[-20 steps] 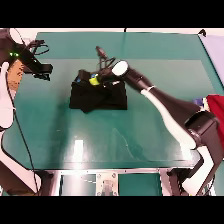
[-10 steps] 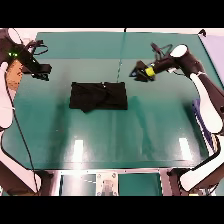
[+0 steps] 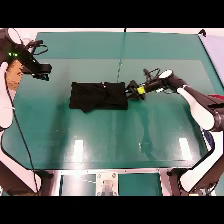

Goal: Fold the shirts.

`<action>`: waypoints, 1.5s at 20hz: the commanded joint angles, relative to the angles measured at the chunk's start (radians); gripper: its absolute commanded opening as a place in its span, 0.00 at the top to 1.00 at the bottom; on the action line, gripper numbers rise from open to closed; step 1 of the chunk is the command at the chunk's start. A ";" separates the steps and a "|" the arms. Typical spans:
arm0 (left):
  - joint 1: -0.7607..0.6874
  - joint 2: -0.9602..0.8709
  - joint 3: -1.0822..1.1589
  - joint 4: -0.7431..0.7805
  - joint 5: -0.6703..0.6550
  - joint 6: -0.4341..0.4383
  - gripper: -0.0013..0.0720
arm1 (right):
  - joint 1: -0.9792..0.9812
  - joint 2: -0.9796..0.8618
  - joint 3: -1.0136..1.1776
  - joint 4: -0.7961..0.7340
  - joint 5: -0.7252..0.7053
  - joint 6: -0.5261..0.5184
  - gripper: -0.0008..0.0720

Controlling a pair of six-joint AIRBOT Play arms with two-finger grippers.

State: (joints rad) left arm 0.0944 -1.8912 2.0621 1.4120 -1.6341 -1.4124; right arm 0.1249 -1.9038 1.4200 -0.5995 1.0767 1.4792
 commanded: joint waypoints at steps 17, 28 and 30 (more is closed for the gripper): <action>0.001 0.001 0.000 -0.059 -0.023 -0.001 0.95 | -0.500 0.241 0.608 -0.010 0.295 0.142 0.97; 0.001 0.001 0.000 -0.081 -0.024 -0.027 0.95 | -1.098 0.274 0.608 -0.259 0.417 0.244 0.97; 0.001 0.001 0.000 -0.086 -0.024 -0.027 0.95 | -1.131 0.303 0.608 -0.259 0.422 0.238 0.97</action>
State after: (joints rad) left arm 0.0944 -1.8912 2.0621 1.3346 -1.6577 -1.4387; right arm -0.9283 -1.6291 2.0270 -0.8322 1.4807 1.7153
